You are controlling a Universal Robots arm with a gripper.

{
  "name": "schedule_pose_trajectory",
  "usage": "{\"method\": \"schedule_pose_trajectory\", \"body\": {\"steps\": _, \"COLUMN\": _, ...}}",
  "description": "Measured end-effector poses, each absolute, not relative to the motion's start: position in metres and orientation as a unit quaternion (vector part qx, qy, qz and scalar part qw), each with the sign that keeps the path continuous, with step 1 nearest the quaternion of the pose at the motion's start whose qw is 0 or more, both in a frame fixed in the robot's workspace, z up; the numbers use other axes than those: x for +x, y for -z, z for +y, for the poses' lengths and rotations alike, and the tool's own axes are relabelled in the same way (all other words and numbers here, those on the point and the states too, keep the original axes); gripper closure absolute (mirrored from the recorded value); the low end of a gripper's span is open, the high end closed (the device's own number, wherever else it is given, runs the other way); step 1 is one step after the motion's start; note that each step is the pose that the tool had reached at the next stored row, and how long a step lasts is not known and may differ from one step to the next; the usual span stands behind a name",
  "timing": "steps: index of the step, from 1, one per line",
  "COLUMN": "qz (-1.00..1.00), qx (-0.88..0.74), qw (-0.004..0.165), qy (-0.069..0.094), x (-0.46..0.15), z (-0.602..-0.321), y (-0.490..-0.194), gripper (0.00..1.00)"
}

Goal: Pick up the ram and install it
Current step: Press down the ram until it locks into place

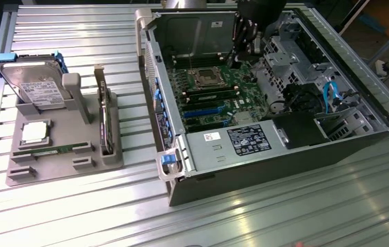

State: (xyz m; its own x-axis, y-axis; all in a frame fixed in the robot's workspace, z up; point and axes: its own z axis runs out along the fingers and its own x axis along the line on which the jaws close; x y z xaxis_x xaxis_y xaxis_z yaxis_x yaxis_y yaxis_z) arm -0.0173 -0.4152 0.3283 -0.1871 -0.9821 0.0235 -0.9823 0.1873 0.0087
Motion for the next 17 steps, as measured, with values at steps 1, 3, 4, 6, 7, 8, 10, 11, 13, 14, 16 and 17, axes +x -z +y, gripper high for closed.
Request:
{"method": "schedule_pose_trajectory", "body": {"steps": 1, "qz": -0.779, "qx": 0.627, "qw": 0.012, "qy": -0.004, "x": -0.0173, "z": -0.4152, "y": -0.3281, "gripper": 0.89}}
{"method": "schedule_pose_trajectory", "body": {"steps": 3, "qz": -0.790, "qx": 0.613, "qw": 0.012, "qy": -0.004, "x": -0.0173, "z": -0.4152, "y": -0.3279, "gripper": 0.89}}
{"method": "schedule_pose_trajectory", "body": {"steps": 4, "qz": -0.795, "qx": 0.606, "qw": 0.012, "qy": -0.004, "x": -0.0173, "z": -0.4152, "y": -0.3278, "gripper": 0.89}}
{"method": "schedule_pose_trajectory", "body": {"steps": 6, "qz": -0.811, "qx": 0.584, "qw": 0.012, "qy": -0.003, "x": -0.0173, "z": -0.4152, "y": -0.3275, "gripper": 0.89}}
{"method": "schedule_pose_trajectory", "body": {"steps": 7, "qz": -0.817, "qx": 0.577, "qw": 0.012, "qy": -0.003, "x": -0.0173, "z": -0.4152, "y": -0.3274, "gripper": 0.89}}
{"method": "schedule_pose_trajectory", "body": {"steps": 8, "qz": -0.828, "qx": 0.561, "qw": 0.012, "qy": -0.003, "x": -0.0173, "z": -0.4152, "y": -0.3271, "gripper": 0.89}}
{"method": "schedule_pose_trajectory", "body": {"steps": 10, "qz": -0.843, "qx": 0.538, "qw": 0.012, "qy": -0.003, "x": -0.0173, "z": -0.4152, "y": -0.3268, "gripper": 0.89}}
{"method": "schedule_pose_trajectory", "body": {"steps": 11, "qz": -0.847, "qx": 0.531, "qw": 0.012, "qy": -0.003, "x": -0.0173, "z": -0.4152, "y": -0.3267, "gripper": 0.89}}
{"method": "schedule_pose_trajectory", "body": {"steps": 13, "qz": -0.858, "qx": 0.513, "qw": 0.012, "qy": -0.002, "x": -0.0173, "z": -0.4152, "y": -0.3264, "gripper": 0.89}}
{"method": "schedule_pose_trajectory", "body": {"steps": 14, "qz": -0.863, "qx": 0.505, "qw": 0.012, "qy": -0.002, "x": -0.0173, "z": -0.4152, "y": -0.3263, "gripper": 0.89}}
{"method": "schedule_pose_trajectory", "body": {"steps": 16, "qz": -0.872, "qx": 0.490, "qw": 0.012, "qy": -0.002, "x": -0.0173, "z": -0.4152, "y": -0.3261, "gripper": 0.89}}
{"method": "schedule_pose_trajectory", "body": {"steps": 17, "qz": -0.876, "qx": 0.482, "qw": 0.012, "qy": -0.002, "x": -0.0173, "z": -0.4152, "y": -0.3260, "gripper": 0.89}}
